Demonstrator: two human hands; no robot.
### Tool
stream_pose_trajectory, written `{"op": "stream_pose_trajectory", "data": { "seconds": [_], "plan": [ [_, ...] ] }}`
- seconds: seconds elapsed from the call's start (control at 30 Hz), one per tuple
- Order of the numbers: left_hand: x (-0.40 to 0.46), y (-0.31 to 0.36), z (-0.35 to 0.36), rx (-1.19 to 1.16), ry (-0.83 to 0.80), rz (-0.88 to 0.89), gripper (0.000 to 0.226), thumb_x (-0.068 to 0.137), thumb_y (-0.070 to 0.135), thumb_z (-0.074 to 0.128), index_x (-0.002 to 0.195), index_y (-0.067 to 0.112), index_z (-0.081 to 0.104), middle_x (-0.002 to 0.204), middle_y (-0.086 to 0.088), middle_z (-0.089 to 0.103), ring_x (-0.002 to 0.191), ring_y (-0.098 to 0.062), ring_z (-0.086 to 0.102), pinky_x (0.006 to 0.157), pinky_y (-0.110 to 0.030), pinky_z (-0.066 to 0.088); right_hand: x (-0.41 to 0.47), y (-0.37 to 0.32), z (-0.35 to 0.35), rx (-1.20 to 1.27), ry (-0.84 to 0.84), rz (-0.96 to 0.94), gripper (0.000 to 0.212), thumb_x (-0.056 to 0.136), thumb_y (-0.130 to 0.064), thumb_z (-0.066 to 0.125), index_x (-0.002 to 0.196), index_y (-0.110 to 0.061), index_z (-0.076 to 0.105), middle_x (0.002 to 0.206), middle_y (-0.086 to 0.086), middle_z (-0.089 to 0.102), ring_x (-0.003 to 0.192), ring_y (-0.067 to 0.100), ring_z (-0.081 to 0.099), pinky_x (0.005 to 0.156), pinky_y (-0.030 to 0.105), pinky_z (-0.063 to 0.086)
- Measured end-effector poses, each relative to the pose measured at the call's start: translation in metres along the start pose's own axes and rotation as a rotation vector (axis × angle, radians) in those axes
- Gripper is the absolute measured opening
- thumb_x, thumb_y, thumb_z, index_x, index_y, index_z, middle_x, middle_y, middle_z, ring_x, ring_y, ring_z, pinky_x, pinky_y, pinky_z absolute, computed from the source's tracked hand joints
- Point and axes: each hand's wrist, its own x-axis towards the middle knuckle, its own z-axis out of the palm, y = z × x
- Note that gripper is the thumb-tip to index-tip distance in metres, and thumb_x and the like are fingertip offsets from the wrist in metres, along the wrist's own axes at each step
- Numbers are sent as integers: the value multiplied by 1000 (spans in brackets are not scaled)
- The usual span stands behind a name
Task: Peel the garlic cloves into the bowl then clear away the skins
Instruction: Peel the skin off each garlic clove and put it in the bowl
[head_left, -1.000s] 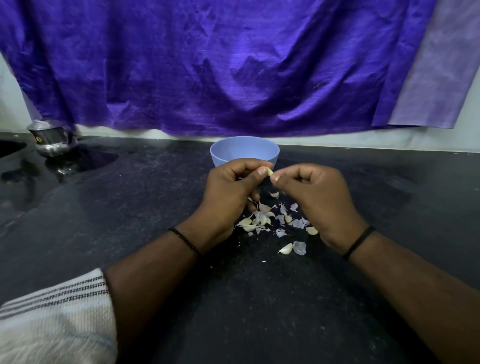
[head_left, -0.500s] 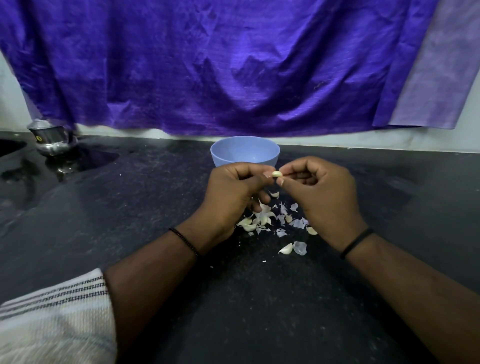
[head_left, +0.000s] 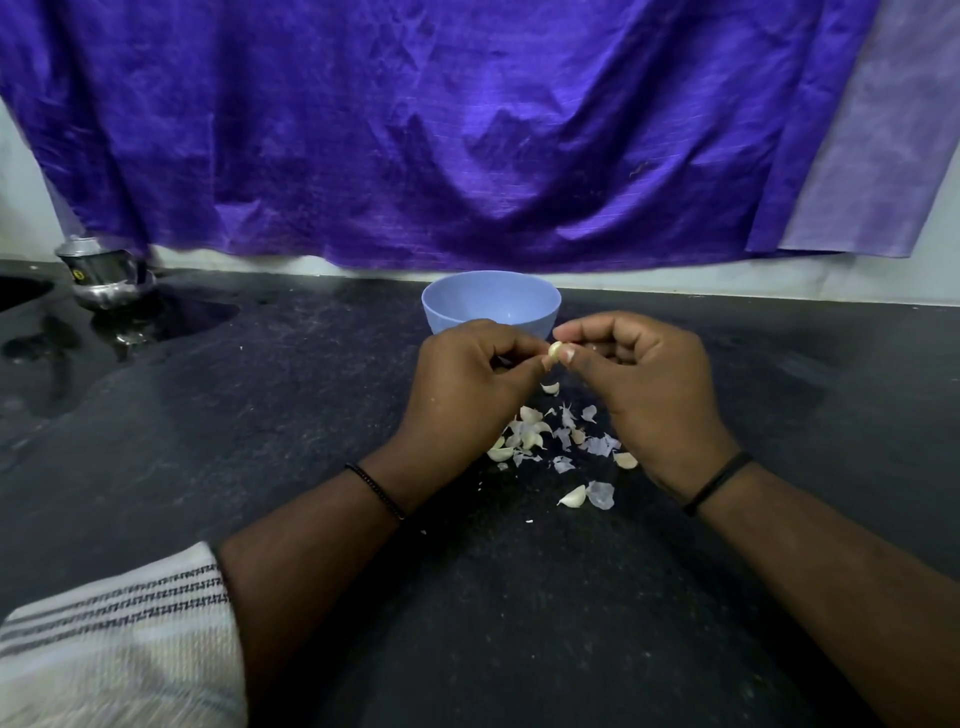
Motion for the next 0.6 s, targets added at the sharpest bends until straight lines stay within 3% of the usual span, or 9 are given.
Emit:
{"op": "stream_pose_trajectory", "data": {
  "seconds": [0.1, 0.23, 0.47, 0.6],
  "plan": [
    [1, 0, 0, 56, 28, 29, 8, 81, 17, 80, 89, 18, 79, 79, 9, 72, 69, -4, 64, 66, -22, 53, 0, 0, 0, -9, -11, -16, 14, 84, -12, 77, 91, -25, 76, 83, -4, 76, 79, 14, 72, 73, 29, 57],
    [-1, 3, 0, 31, 8, 19, 5, 85, 16, 77, 88, 16, 80, 70, 12, 70, 60, 1, 62, 61, -18, 50, 0, 0, 0, -36, -6, -29, 13, 83, -10, 78, 95, -17, 77, 84, -4, 77, 80, 11, 72, 75, 26, 58],
    [-1, 6, -2, 24, -5, 1, 8, 86, 13, 73, 82, 17, 79, 56, 17, 65, 52, 1, 61, 55, -15, 47, -2, -3, 1, -49, -29, -29, 12, 84, -8, 77, 93, -15, 78, 79, -3, 76, 69, 7, 71, 62, 19, 54],
    [-1, 8, -4, 16, -14, -11, 10, 84, 14, 74, 75, 17, 78, 55, 15, 65, 50, 3, 60, 53, -17, 47, -4, -7, 2, -75, -47, -66, 13, 83, -6, 77, 90, -17, 78, 78, -5, 76, 71, 6, 72, 67, 21, 58]
  ]
}}
